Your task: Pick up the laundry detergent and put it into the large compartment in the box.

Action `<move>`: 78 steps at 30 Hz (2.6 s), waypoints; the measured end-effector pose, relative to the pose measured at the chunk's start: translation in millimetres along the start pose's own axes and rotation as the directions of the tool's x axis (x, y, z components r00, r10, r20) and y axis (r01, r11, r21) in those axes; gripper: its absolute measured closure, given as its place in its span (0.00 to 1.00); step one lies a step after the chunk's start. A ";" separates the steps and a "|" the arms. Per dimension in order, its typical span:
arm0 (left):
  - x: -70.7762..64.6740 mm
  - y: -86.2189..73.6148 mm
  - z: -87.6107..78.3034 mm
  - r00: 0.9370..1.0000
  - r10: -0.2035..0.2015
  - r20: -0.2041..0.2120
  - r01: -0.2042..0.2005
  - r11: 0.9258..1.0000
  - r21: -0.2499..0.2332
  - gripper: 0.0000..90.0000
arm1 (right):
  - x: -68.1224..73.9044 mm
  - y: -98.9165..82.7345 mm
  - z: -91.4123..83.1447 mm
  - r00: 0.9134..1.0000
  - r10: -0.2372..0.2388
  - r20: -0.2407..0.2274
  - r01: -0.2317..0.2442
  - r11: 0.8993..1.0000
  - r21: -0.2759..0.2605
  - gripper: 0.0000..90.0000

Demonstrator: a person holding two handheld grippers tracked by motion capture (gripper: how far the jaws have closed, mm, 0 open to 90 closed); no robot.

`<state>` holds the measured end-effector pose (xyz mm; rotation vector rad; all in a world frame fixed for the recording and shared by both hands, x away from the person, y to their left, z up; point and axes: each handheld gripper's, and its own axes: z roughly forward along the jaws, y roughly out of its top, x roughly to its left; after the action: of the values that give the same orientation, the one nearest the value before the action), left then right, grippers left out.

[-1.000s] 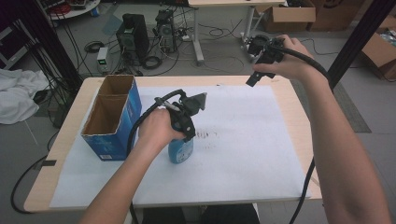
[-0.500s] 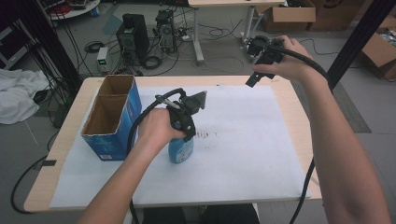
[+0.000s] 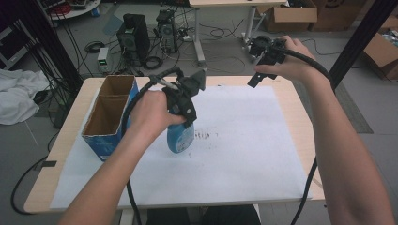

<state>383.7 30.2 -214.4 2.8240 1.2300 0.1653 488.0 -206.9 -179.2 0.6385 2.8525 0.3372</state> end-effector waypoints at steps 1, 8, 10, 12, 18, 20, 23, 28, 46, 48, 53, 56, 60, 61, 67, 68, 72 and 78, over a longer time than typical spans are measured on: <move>2.3 -0.2 -8.0 1.000 -0.007 -0.007 0.007 1.000 0.001 0.42 | 0.5 0.0 0.0 1.000 -0.002 -0.001 0.002 1.000 -0.005 0.27; 21.5 -7.2 -53.9 0.993 -0.115 -0.027 0.114 0.993 -0.023 0.42 | 0.9 -1.0 -2.5 1.000 -0.003 0.003 0.003 1.000 -0.008 0.27; 38.6 -15.0 -75.1 0.982 -0.190 -0.013 0.189 0.981 -0.032 0.42 | 0.8 -2.6 -2.8 1.000 0.002 0.001 -0.002 1.000 -0.008 0.27; 51.0 -22.1 -87.8 0.970 -0.243 -0.008 0.242 0.969 -0.038 0.42 | 0.3 -3.5 -3.2 1.000 0.001 0.003 -0.001 1.000 -0.009 0.27; 80.9 -42.7 -112.0 0.930 -0.368 -0.014 0.366 0.929 -0.061 0.42 | 1.0 -4.9 -4.8 1.000 0.003 0.011 -0.003 1.000 -0.002 0.27; 98.9 -56.3 -119.7 0.900 -0.436 -0.015 0.434 0.898 -0.072 0.42 | 0.4 -5.4 -5.1 1.000 0.000 0.013 0.000 1.000 0.000 0.27; 118.5 -70.4 -122.4 0.871 -0.492 -0.004 0.491 0.868 -0.071 0.42 | 0.7 -5.5 -5.3 1.000 -0.001 0.007 0.001 1.000 -0.009 0.27; 144.2 -90.6 -118.9 0.823 -0.568 -0.010 0.566 0.822 -0.069 0.42 | 1.4 -5.5 -5.7 1.000 -0.002 0.006 0.002 1.000 -0.005 0.27; 179.1 -114.7 -92.0 0.747 -0.662 -0.058 0.658 0.749 -0.075 0.42 | 2.9 -8.7 -6.7 1.000 -0.008 0.015 0.008 1.000 -0.003 0.27; 180.1 -113.7 -83.2 0.747 -0.662 -0.064 0.659 0.749 -0.062 0.42 | 3.6 -8.6 -4.9 1.000 -0.012 0.015 0.012 1.000 -0.005 0.27; 184.7 -113.8 -58.1 0.743 -0.667 -0.055 0.667 0.745 -0.034 0.42 | 3.3 -10.0 -1.4 1.000 -0.015 0.011 0.015 1.000 0.004 0.26; 185.6 -113.7 -43.2 0.743 -0.667 -0.061 0.667 0.745 -0.021 0.42 | 2.4 -11.3 -1.0 1.000 -0.008 0.009 0.008 1.000 0.004 0.26; 185.5 -113.7 -28.8 0.745 -0.663 -0.067 0.664 0.748 -0.017 0.42 | 1.8 -11.7 -1.2 1.000 -0.009 0.009 0.009 1.000 0.004 0.26; 185.5 -113.6 -23.7 0.746 -0.663 -0.065 0.663 0.748 -0.016 0.42 | 1.8 -11.7 -1.2 1.000 -0.009 0.009 0.009 1.000 0.004 0.26; 184.6 -114.1 13.6 0.747 -0.662 -0.063 0.664 0.747 0.019 0.42 | 1.4 -13.0 1.0 1.000 -0.010 0.022 0.010 1.000 0.016 0.26; 184.6 -114.6 18.6 0.748 -0.661 -0.064 0.663 0.748 0.021 0.42 | 1.2 -13.2 1.1 1.000 -0.013 0.024 0.013 1.000 0.017 0.26; 185.7 -117.8 33.3 0.741 -0.669 -0.053 0.671 0.741 0.026 0.42 | 0.2 -13.9 2.5 1.000 -0.005 0.030 0.004 1.000 0.025 0.26; 185.9 -120.2 46.6 0.741 -0.669 -0.057 0.672 0.740 0.040 0.42 | -0.5 -12.6 5.7 1.000 -0.005 0.026 0.004 1.000 0.028 0.27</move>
<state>427.8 247.8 -258.0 2.2140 2.1917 0.1428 484.8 -217.2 -187.9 0.6373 2.8379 0.2860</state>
